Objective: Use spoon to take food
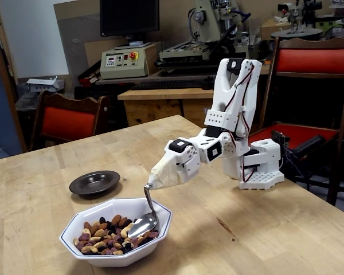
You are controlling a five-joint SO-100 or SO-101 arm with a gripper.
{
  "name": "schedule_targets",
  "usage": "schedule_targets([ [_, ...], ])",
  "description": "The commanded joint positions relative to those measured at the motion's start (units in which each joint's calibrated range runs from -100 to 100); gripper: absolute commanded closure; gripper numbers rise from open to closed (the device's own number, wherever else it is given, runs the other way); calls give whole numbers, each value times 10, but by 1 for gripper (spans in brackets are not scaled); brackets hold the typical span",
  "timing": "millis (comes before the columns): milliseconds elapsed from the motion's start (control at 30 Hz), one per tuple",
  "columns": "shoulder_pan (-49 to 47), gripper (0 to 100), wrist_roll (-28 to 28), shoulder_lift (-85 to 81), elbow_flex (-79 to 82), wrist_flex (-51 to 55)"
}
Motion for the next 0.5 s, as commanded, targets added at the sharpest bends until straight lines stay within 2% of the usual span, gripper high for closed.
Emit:
schedule_targets([
  [0,-7,96,-3,-6,-2,-1],
  [467,-7,96,-3,2,-150,2],
])
